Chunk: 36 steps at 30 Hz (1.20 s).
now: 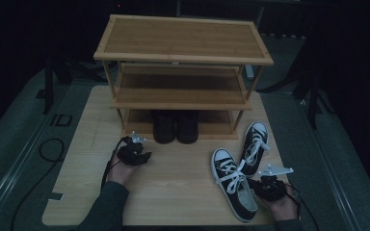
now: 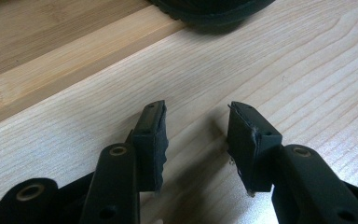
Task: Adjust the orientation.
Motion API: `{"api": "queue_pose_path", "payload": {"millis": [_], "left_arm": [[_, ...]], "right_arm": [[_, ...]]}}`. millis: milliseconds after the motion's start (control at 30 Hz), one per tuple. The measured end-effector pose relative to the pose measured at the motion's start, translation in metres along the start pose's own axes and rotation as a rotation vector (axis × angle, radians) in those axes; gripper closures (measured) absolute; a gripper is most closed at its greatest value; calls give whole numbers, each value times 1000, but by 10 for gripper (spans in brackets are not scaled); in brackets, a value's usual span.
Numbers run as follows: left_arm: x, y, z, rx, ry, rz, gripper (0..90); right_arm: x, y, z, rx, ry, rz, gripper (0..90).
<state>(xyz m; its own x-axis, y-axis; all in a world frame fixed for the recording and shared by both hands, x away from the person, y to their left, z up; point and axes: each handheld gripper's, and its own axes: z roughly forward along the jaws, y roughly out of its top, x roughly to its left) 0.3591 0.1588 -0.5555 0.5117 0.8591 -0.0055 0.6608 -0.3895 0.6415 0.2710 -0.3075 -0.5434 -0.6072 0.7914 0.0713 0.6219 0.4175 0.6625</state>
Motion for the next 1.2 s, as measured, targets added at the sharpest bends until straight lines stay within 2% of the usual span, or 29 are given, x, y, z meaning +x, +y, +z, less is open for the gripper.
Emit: {"api": "queue_pose_path", "payload": {"millis": [100,433,833,1033,1200], "left_arm": [[0,0,0,0,2,0,573],[-1,0,0,-2,5,1,568],[-1,0,0,-3,6,2,567],[-1,-1,0,-3,6,2,567],[-1,-1,0,-4,5,1,567]], "right_arm": [[2,2,4,2,20,-2,898],[3,8,10,-18,21,20,900],[19,32,30,-17,2,-24,900],[29,45,42,-18,20,-52,900],[31,53,47,-16,31,-59,900]]}}
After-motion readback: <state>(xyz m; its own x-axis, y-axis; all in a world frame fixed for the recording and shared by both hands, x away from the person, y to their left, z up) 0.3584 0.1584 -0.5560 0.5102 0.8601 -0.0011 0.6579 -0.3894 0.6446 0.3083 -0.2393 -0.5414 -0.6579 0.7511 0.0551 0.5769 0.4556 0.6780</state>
